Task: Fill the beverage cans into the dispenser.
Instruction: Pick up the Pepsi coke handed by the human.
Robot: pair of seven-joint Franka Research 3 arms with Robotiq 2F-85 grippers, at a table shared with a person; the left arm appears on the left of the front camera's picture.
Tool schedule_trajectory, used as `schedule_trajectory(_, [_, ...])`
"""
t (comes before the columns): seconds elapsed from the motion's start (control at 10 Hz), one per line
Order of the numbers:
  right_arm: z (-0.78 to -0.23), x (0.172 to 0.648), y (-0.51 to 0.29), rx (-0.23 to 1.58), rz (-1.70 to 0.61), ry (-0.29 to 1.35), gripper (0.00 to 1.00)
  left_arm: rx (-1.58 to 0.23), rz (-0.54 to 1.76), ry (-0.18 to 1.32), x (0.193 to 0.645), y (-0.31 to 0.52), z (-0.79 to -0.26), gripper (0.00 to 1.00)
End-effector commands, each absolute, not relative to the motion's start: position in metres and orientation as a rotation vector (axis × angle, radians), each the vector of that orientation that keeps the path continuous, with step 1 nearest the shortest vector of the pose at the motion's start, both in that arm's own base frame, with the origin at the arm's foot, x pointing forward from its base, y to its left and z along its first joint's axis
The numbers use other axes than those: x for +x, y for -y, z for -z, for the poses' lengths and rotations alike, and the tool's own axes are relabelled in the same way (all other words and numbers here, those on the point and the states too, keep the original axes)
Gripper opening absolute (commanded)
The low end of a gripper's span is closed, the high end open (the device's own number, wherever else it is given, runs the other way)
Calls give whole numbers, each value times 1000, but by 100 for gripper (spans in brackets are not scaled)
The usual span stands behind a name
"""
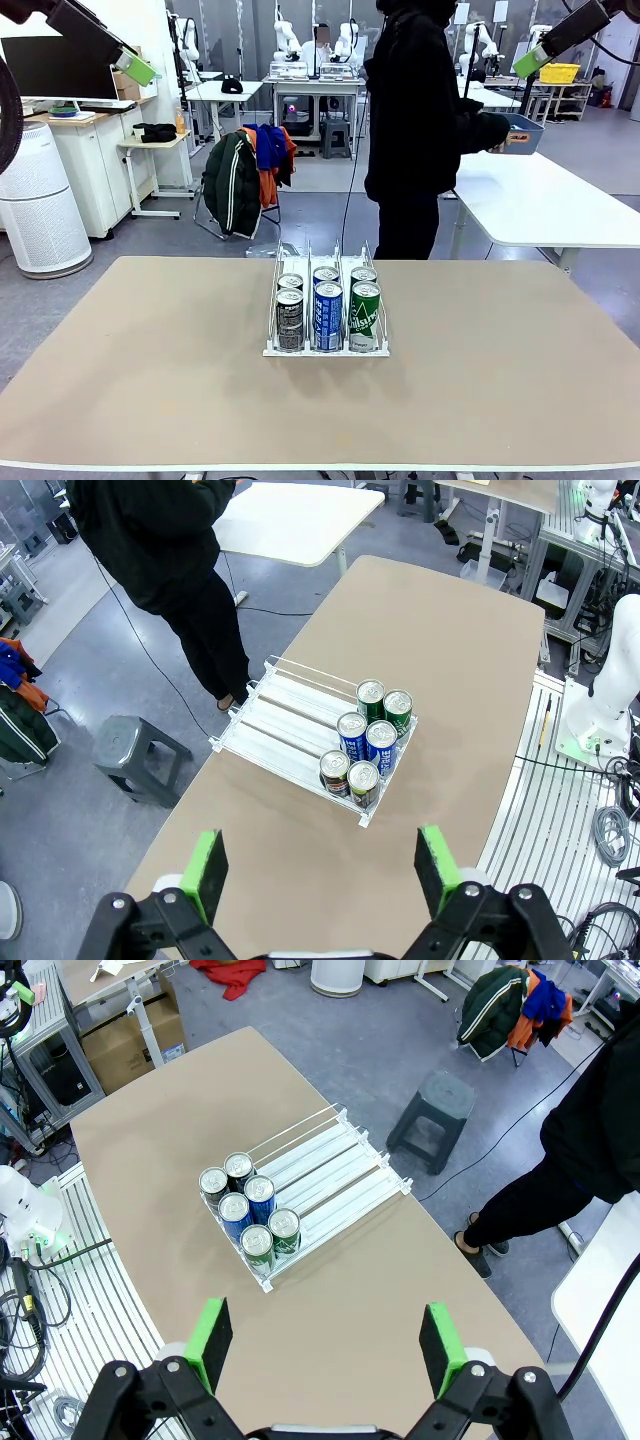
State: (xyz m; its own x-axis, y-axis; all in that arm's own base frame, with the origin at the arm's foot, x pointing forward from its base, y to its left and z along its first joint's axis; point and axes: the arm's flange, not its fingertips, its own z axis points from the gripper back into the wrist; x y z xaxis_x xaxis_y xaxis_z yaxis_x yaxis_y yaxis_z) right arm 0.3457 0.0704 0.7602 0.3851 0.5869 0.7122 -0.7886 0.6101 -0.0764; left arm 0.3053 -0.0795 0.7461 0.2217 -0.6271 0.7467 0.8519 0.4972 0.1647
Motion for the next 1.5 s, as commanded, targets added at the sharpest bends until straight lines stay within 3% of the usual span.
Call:
schedule_trajectory(0.0, [-759, 346, -71, 293, -894, 771, 100, -315, 1048, 862, 304, 79, -745, 100])
schedule_trajectory(1.4, [-759, 346, -71, 293, -894, 771, 100, -315, 1048, 862, 304, 79, -745, 100])
